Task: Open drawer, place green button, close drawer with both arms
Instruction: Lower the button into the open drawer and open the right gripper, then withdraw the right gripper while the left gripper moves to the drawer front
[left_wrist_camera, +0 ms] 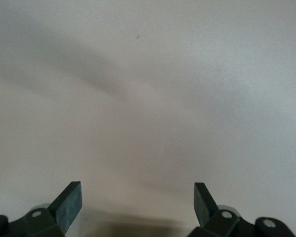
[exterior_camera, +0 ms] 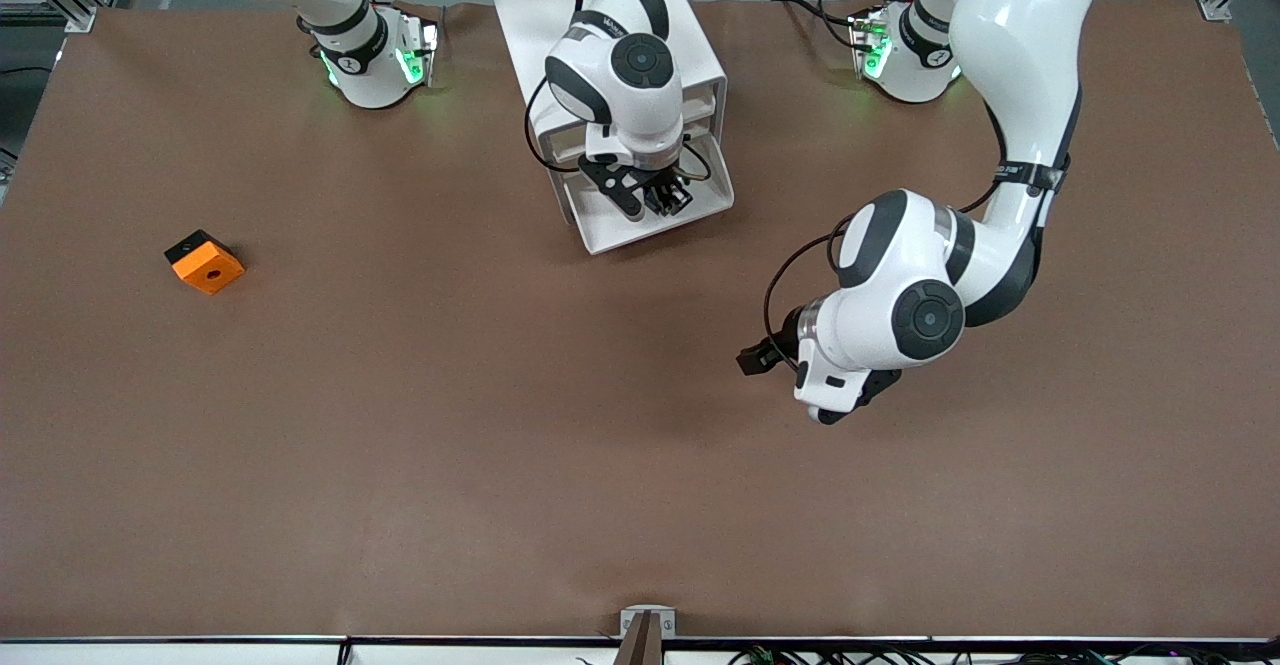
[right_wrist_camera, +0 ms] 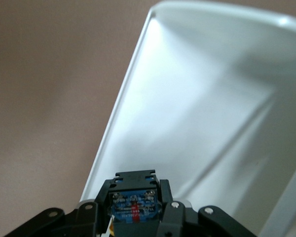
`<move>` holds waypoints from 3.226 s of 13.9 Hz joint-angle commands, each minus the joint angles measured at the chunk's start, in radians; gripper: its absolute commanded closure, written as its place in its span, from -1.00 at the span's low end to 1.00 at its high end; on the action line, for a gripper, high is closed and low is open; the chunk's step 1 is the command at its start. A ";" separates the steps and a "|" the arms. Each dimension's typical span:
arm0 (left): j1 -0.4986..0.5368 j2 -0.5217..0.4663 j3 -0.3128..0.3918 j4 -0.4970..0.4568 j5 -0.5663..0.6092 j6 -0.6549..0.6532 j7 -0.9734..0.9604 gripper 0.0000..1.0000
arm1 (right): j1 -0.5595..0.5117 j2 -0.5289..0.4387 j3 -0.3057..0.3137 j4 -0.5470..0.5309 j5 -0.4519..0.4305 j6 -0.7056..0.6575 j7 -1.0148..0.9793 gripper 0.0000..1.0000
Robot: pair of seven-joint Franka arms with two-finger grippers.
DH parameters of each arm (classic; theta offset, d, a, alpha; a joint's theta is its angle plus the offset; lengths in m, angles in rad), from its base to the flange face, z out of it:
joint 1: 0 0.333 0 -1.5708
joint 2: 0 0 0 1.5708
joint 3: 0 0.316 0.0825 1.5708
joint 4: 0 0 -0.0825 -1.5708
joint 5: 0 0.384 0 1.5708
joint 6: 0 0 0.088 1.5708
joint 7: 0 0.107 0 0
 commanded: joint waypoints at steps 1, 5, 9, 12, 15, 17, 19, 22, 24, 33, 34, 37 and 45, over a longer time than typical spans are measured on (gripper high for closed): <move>-0.006 -0.042 0.001 -0.064 0.021 0.048 0.010 -1.00 | 0.019 0.042 -0.007 0.051 0.001 0.001 0.041 1.00; -0.004 -0.042 0.001 -0.081 0.021 0.057 0.009 -1.00 | 0.016 0.048 -0.007 0.062 0.001 -0.007 0.043 0.65; -0.009 -0.030 0.001 -0.075 0.019 0.057 0.003 -1.00 | 0.002 0.045 -0.007 0.100 -0.003 -0.070 0.026 -1.00; -0.009 -0.030 0.001 -0.075 0.019 0.057 0.001 -1.00 | -0.051 0.045 -0.007 0.306 0.009 -0.376 -0.075 -1.00; -0.010 -0.028 0.001 -0.075 0.021 0.057 0.003 -1.00 | -0.125 0.005 -0.009 0.404 0.016 -0.570 -0.212 -1.00; -0.015 -0.024 0.001 -0.070 0.021 0.057 0.003 -1.00 | -0.185 -0.048 -0.009 0.402 0.030 -0.649 -0.331 -1.00; -0.024 -0.024 0.001 -0.070 0.021 0.059 0.001 -1.00 | -0.257 -0.097 -0.009 0.402 0.044 -0.728 -0.439 -1.00; -0.070 -0.013 0.002 -0.072 0.022 0.066 0.000 -1.00 | -0.387 -0.179 -0.013 0.405 0.063 -0.838 -0.645 -1.00; -0.117 -0.034 0.002 -0.132 0.053 0.119 -0.022 -1.00 | -0.479 -0.228 -0.015 0.410 0.061 -0.906 -0.799 -1.00; -0.286 -0.107 0.007 -0.343 0.087 0.235 -0.101 -1.00 | -0.912 -0.309 -0.020 0.411 0.004 -1.045 -1.599 -1.00; -0.303 -0.111 0.007 -0.360 0.087 0.235 -0.106 -1.00 | -0.938 -0.309 -0.020 0.411 -0.022 -1.050 -1.667 -1.00; -0.335 -0.108 0.007 -0.380 0.087 0.235 -0.112 -1.00 | -1.030 -0.309 -0.020 0.425 -0.065 -1.087 -1.833 -1.00; -0.412 -0.105 0.002 -0.389 0.091 0.235 -0.197 -1.00 | -1.101 -0.302 -0.017 0.431 -0.096 -1.052 -1.883 -1.00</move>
